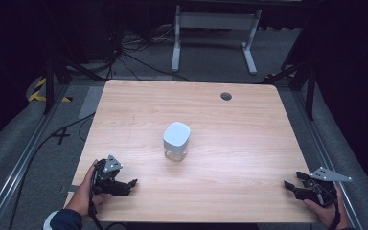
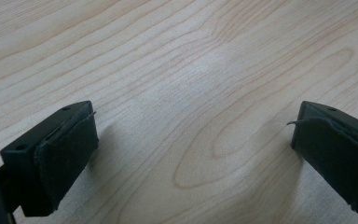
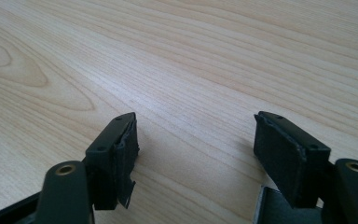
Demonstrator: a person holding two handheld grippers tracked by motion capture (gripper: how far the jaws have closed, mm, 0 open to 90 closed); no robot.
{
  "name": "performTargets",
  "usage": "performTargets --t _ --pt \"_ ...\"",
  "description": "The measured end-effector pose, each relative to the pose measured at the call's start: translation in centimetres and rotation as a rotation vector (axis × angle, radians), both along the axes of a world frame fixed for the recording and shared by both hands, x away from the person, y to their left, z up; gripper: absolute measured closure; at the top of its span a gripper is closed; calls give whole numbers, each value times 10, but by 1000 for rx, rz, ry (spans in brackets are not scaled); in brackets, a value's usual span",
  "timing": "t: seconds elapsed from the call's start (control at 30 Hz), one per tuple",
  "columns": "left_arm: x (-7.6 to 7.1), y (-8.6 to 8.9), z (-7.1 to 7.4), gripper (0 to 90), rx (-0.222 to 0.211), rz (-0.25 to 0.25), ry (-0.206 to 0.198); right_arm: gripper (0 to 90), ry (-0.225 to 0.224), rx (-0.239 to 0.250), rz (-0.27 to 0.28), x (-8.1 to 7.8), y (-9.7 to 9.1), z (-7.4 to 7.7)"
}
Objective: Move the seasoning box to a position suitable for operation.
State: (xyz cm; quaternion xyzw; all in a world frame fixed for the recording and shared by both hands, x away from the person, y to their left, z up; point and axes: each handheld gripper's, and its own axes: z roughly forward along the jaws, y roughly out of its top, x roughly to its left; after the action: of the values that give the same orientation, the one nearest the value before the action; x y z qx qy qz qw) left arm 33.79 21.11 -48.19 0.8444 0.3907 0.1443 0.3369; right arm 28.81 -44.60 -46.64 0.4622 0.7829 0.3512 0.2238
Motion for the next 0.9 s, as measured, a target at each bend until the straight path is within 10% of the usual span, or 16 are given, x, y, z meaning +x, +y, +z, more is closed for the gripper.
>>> performTargets --t 0.57,0.9 --pt "1 -3 0 3 0 -29 -7 349 0 -6 3 3 3 1" --pt "1 -4 0 11 1 -31 -9 678 -106 64 147 26 34 37"
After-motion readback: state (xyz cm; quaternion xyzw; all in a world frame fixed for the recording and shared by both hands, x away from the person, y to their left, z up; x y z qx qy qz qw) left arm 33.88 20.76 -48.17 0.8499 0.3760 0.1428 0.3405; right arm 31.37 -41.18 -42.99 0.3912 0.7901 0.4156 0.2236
